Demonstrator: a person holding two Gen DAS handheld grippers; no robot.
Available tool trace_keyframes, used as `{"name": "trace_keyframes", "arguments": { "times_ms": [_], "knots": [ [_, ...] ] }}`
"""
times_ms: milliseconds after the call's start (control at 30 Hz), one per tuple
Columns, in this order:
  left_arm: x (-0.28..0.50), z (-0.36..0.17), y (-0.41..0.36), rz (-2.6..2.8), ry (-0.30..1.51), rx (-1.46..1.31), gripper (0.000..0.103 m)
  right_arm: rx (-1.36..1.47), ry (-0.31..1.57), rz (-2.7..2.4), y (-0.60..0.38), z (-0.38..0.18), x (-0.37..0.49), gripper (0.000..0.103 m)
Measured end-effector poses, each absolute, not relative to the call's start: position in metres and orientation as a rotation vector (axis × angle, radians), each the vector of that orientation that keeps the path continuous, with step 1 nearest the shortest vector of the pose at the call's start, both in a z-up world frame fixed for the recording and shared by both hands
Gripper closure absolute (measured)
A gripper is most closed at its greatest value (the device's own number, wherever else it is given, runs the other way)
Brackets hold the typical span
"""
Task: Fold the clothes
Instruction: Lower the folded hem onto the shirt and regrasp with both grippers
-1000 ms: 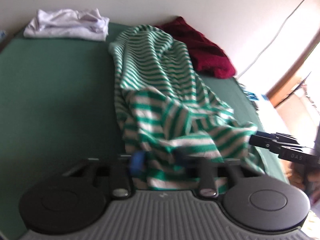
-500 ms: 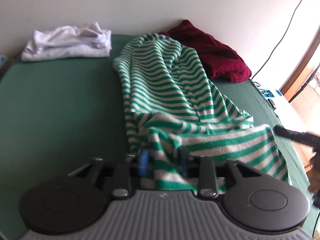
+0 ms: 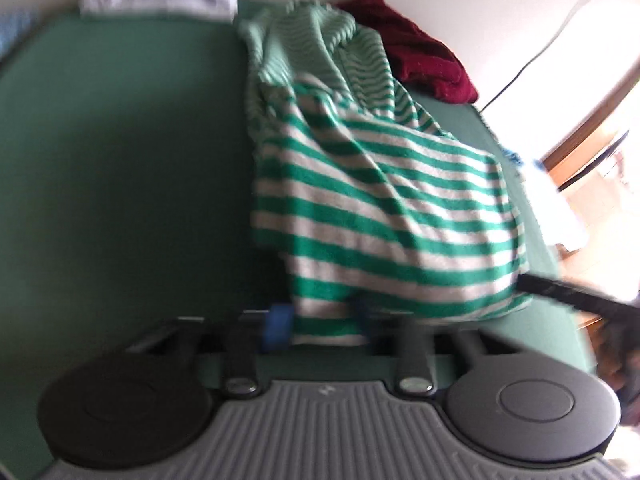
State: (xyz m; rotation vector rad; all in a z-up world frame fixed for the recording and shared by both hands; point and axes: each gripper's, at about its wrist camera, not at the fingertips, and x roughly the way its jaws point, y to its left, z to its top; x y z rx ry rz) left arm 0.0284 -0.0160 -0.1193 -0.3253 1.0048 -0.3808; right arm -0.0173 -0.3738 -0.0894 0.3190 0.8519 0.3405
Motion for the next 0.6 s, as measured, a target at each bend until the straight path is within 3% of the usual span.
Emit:
{"name": "trace_keyframes", "arguments": {
  "times_ms": [33, 67, 133, 200, 333, 433, 533, 600],
  "knots": [
    [0.029, -0.117, -0.015, -0.376, 0.994, -0.326, 0.092, 0.318, 0.853, 0.334, -0.373, -0.088, -0.016, 0.086],
    [0.028, -0.116, -0.015, -0.372, 0.983, -0.326, 0.095, 0.313, 0.836, 0.336, -0.375, -0.083, -0.015, 0.088],
    [0.018, -0.109, -0.011, -0.372, 0.951, -0.314, 0.095, 0.318, 0.787, 0.327, -0.383, -0.071, -0.02, 0.091],
    [0.009, -0.11, -0.007, -0.367, 0.971, -0.336, 0.096, 0.292, 0.782, 0.276, -0.39, -0.068, -0.021, 0.103],
    [0.007, -0.121, -0.005, -0.34, 0.993, -0.369, 0.095, 0.284, 0.864, 0.174, -0.402, -0.092, -0.014, 0.103],
    [0.013, -0.109, -0.004, -0.347, 0.955, -0.366, 0.094, 0.343, 0.764, 0.217, -0.404, -0.073, -0.02, 0.09],
    [0.023, -0.109, -0.014, -0.347, 0.965, -0.285, 0.094, 0.358, 0.738, 0.306, -0.395, -0.063, -0.016, 0.053],
    [0.023, -0.112, -0.018, -0.346, 0.97, -0.25, 0.094, 0.347, 0.758, 0.336, -0.384, -0.068, -0.009, 0.053]
  ]
}}
